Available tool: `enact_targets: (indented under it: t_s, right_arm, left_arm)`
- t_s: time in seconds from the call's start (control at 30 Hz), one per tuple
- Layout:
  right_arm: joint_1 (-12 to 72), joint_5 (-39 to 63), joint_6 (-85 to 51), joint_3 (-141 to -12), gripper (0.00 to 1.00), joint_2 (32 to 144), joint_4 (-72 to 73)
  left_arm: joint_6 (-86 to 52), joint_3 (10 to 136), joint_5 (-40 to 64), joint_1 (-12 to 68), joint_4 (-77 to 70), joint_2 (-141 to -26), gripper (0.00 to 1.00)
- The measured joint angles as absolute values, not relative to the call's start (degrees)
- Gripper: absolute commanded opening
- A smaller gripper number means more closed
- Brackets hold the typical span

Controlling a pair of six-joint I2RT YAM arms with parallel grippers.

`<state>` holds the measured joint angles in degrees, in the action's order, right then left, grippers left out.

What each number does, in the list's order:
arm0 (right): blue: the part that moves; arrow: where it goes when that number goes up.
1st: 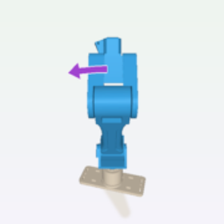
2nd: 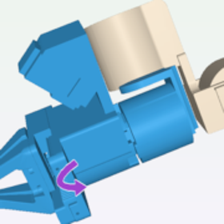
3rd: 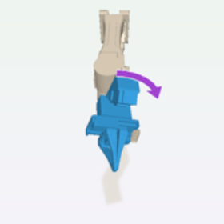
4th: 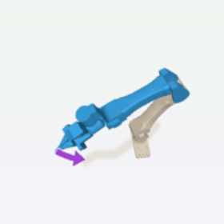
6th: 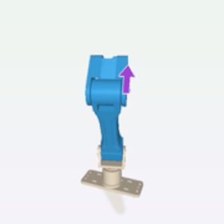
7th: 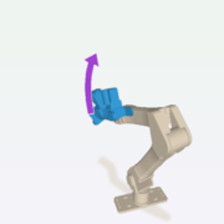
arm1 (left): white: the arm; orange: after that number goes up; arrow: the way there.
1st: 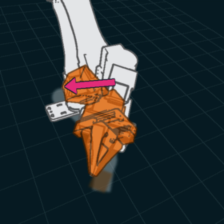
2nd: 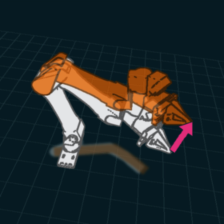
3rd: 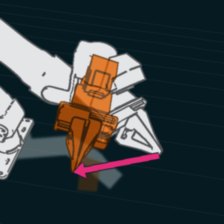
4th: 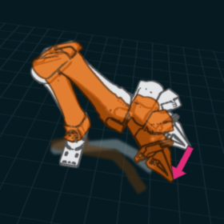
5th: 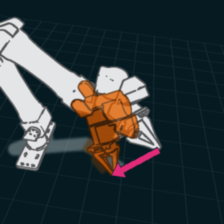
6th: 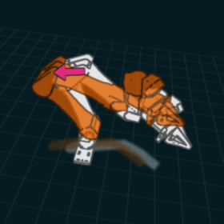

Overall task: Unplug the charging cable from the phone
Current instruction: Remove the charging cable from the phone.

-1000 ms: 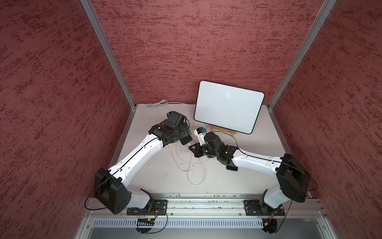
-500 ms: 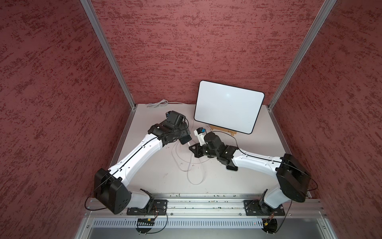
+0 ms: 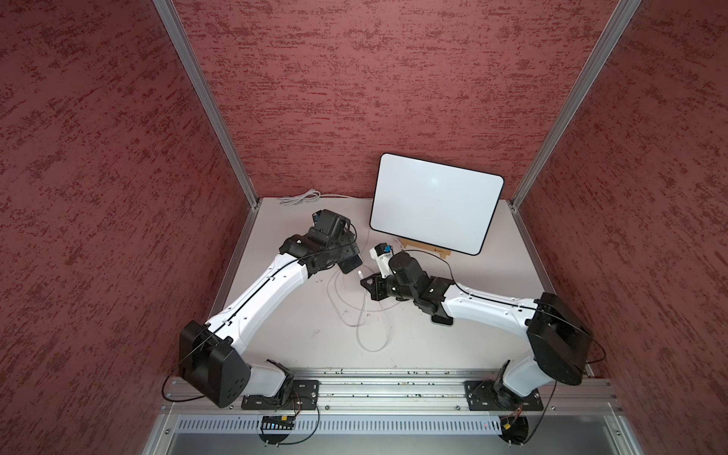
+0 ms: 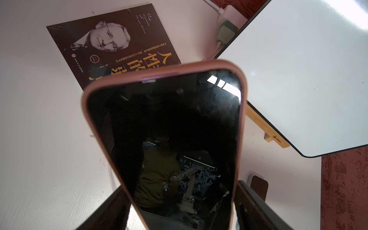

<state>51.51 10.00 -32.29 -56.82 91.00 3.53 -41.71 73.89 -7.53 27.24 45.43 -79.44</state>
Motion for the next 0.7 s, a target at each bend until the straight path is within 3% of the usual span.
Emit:
enact_targets:
  t_s: [0.3, 0.7]
  right_arm:
    - [51.0, 7.3, -32.2, -57.4, 0.0, 91.3, 1.5]
    - [47.9, 6.7, -35.5, -66.9, 0.0, 102.9, -2.0]
  left_arm:
    - [-41.5, 73.4, -7.5, 26.0, 45.5, -76.0, 0.53]
    - [-41.5, 66.3, -7.5, 24.4, 48.1, -67.6, 0.54]
